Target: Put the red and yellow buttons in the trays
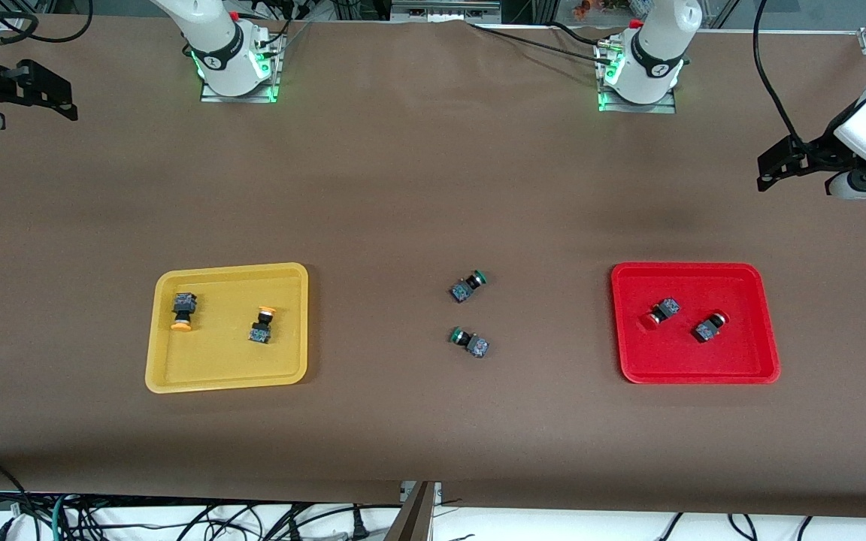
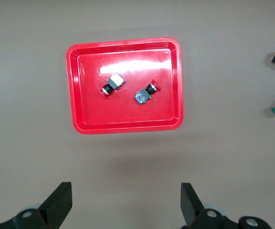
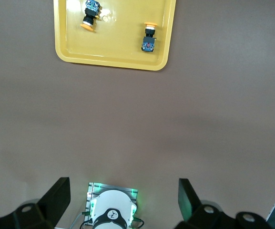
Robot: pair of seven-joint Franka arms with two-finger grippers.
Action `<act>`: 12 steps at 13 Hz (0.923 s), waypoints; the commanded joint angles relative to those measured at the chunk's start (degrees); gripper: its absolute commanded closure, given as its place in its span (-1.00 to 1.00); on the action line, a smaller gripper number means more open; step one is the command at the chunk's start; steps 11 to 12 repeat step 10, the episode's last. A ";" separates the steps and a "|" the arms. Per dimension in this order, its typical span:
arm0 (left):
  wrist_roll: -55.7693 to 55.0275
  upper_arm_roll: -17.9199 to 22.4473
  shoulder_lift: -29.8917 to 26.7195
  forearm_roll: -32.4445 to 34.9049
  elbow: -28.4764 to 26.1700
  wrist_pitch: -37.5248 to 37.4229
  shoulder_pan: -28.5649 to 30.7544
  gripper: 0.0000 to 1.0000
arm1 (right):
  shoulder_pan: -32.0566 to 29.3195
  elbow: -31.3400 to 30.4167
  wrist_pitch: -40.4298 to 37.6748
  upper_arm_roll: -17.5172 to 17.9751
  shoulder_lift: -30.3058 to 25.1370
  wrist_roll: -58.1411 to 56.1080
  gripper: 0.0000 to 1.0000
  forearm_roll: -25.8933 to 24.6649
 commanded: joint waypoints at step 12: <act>-0.66 -0.61 0.28 -0.30 1.56 -0.74 -0.61 -1.00 | -0.76 0.15 -0.91 1.05 0.51 0.69 -1.00 -0.34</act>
